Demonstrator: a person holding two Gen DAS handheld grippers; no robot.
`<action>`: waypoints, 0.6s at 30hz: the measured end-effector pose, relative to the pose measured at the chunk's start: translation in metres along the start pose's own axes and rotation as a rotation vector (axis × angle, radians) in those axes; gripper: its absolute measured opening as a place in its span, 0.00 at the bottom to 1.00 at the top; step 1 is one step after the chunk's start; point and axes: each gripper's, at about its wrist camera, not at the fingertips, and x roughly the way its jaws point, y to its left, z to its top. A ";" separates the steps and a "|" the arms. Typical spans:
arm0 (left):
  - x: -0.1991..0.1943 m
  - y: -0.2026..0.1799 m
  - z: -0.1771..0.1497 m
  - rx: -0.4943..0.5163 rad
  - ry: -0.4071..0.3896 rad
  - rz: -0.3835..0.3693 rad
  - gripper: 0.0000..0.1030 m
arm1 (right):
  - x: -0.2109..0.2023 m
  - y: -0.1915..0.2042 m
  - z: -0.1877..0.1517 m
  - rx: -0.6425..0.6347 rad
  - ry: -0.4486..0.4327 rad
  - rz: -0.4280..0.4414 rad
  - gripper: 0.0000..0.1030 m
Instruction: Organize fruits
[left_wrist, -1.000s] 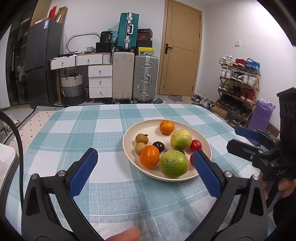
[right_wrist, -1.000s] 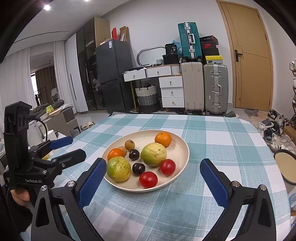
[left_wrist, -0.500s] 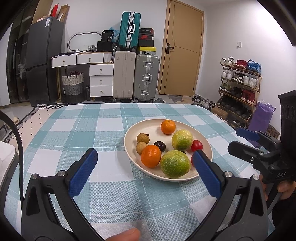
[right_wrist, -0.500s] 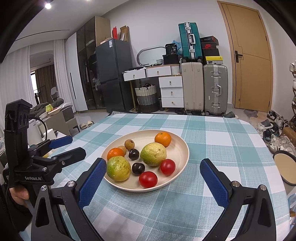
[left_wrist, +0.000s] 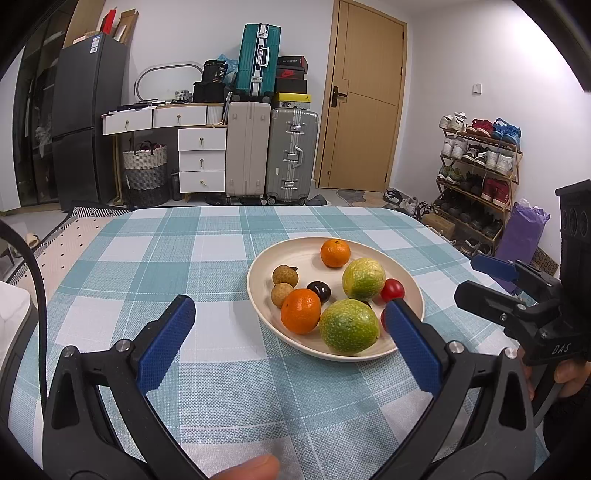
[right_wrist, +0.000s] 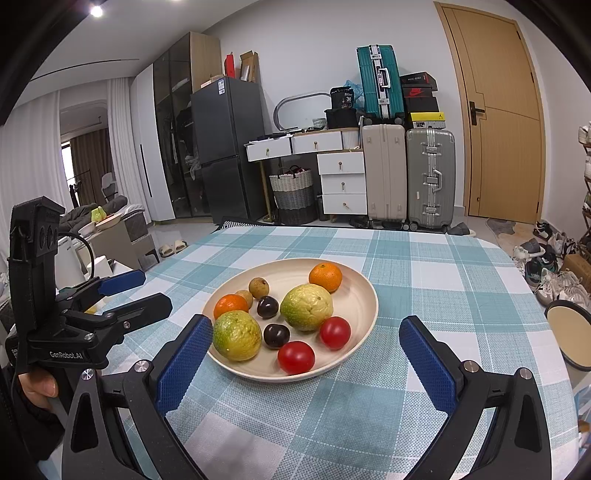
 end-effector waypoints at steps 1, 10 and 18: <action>0.000 0.000 0.000 0.001 0.001 0.001 1.00 | 0.000 0.000 0.000 0.000 0.000 0.000 1.00; 0.000 -0.001 0.001 0.003 -0.001 -0.002 1.00 | 0.000 0.000 0.000 -0.001 0.000 0.000 1.00; 0.000 -0.001 0.001 0.003 -0.001 -0.001 1.00 | 0.000 0.001 0.000 0.000 0.000 -0.001 1.00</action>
